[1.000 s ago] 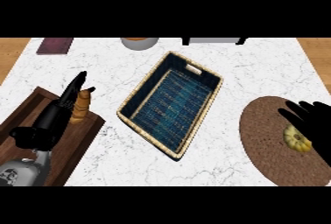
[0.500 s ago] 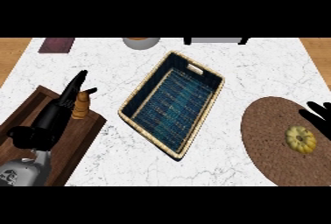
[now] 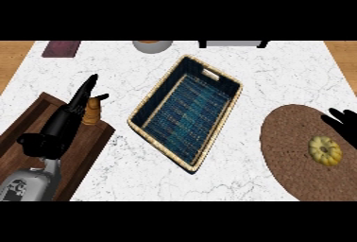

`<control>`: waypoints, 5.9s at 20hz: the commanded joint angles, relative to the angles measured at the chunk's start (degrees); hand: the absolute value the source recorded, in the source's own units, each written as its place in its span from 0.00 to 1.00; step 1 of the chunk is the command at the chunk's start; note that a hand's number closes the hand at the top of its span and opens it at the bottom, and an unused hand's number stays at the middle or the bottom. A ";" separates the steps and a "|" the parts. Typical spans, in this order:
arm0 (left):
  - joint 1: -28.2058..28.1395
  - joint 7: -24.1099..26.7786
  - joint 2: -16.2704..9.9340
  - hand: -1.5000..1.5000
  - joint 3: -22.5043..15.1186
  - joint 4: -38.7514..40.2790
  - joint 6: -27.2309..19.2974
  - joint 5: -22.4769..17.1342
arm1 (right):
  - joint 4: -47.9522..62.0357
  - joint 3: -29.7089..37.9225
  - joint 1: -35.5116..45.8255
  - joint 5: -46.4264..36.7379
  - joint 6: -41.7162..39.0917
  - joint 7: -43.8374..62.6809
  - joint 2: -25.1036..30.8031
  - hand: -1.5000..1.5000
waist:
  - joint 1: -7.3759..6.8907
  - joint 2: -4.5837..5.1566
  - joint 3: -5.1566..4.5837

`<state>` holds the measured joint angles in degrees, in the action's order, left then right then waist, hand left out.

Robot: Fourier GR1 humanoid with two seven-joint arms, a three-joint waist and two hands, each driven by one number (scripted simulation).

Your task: Pick the squash from the placemat and place it in the basket

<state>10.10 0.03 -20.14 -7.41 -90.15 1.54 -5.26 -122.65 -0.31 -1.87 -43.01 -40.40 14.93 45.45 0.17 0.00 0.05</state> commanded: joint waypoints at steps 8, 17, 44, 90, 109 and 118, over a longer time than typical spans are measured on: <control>-0.95 -2.96 2.95 0.50 0.40 -2.86 1.05 2.22 | 22.61 0.56 -0.02 -12.87 19.83 -19.20 -2.92 0.00 | -0.50 0.05 -0.01; -0.22 -1.33 4.59 0.50 3.77 -1.13 3.54 5.11 | 20.58 0.11 -2.01 -17.65 19.68 -22.45 -9.12 0.00 | 0.02 -0.03 -0.05; 1.28 0.05 7.85 0.50 9.55 1.97 9.44 7.30 | 33.71 1.15 -0.62 -34.75 27.31 -26.77 -17.77 0.00 | -0.12 0.02 -0.05; 0.12 -0.94 10.31 0.50 9.80 -0.26 12.97 8.56 | 33.73 -13.44 11.21 -30.88 28.34 2.36 -45.21 1.00 | -3.90 -0.53 0.69; 3.42 -1.78 10.77 0.50 8.21 1.71 13.19 9.70 | 19.52 -35.56 33.04 -23.63 57.83 52.05 -45.45 1.00 | -5.71 -1.24 -0.67; 3.51 -1.81 11.41 0.50 7.93 2.57 12.75 10.02 | 25.93 -33.12 48.70 -29.09 54.41 66.09 -45.43 1.00 | -6.06 -0.71 -0.60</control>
<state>13.39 -1.77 -8.83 0.35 -88.11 14.43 4.78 -99.11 -34.23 40.26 -70.46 13.29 66.44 0.51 -5.65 -0.98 -0.55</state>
